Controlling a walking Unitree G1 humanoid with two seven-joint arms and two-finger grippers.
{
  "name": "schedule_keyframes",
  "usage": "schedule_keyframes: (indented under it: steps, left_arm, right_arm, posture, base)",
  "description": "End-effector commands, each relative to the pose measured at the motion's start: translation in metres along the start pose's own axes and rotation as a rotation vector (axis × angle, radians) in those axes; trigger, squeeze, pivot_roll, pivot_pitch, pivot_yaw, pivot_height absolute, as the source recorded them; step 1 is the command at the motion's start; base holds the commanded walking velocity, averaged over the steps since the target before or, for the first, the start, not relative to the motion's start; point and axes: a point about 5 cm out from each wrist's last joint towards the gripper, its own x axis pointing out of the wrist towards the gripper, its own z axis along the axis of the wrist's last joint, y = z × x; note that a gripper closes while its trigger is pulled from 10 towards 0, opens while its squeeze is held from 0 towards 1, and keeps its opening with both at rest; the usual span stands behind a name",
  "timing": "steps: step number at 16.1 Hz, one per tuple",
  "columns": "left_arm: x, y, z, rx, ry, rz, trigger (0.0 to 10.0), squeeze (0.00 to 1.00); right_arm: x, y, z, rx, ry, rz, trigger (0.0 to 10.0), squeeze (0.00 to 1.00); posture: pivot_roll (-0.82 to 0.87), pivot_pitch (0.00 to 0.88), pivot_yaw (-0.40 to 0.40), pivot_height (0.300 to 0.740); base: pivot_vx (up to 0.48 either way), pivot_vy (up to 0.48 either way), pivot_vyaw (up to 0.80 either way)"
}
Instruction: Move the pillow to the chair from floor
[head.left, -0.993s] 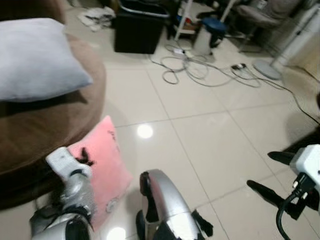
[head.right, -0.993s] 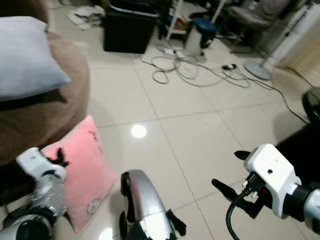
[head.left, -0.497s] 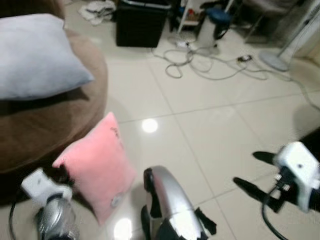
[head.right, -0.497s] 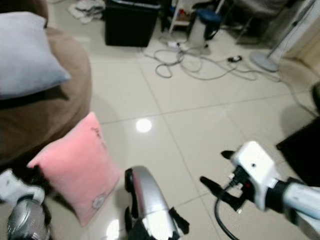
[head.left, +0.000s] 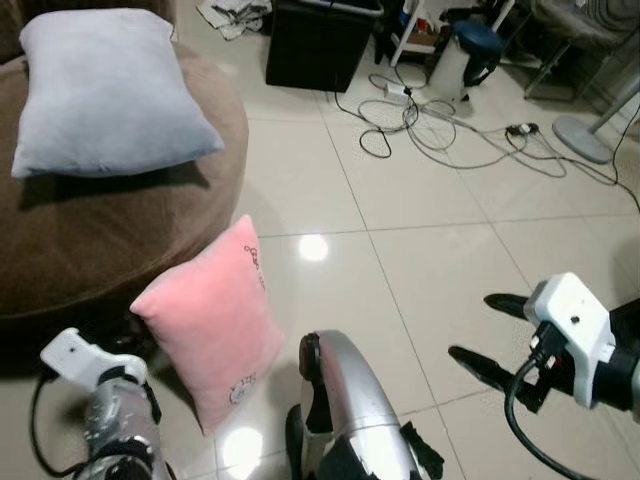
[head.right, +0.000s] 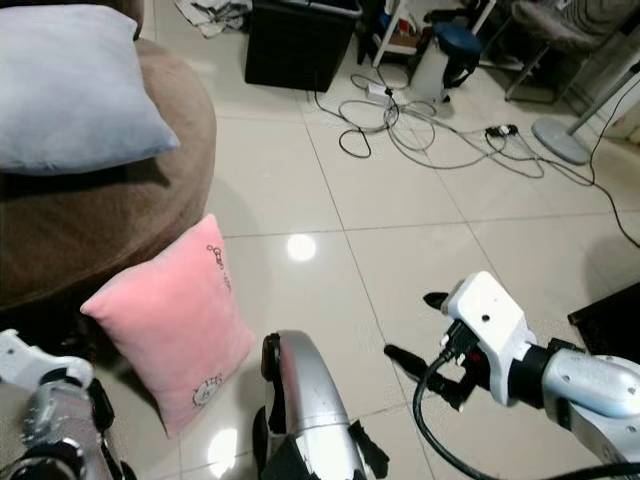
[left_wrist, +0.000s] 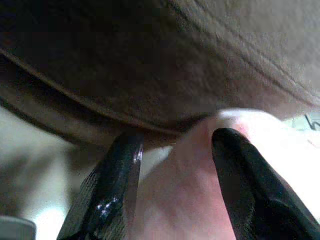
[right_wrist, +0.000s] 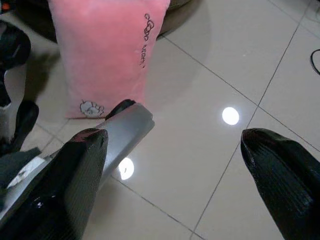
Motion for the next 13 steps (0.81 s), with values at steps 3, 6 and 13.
schedule_keyframes:
  steps: [3, 6, 13]
  left_arm:
    - [0.001, -0.019, -0.013, -0.012, 0.078, -0.038, 10.0, 0.0]
    - [0.006, -0.027, -0.011, -0.035, 0.088, -0.042, 10.0, 0.0]
    - [0.007, -0.044, -0.018, 0.035, 0.145, -0.128, 10.0, 0.0]
  right_arm:
    - [-0.01, -0.003, 0.008, -0.023, 0.008, -0.007, 10.0, 0.0]
    - [-0.013, 0.009, 0.019, -0.028, -0.002, 0.088, 10.0, 0.0]
    - [-0.019, 0.017, 0.018, -0.01, 0.029, 0.136, 10.0, 0.0]
  posture:
    - [-0.41, 0.122, -0.319, 0.521]
    - [-0.43, 0.121, -0.345, 0.521]
    - [-0.43, 0.124, -0.353, 0.521]
  base:
    - [0.0, 0.0, 0.0]
    - [0.0, 0.0, 0.0]
    - [0.0, 0.0, 0.0]
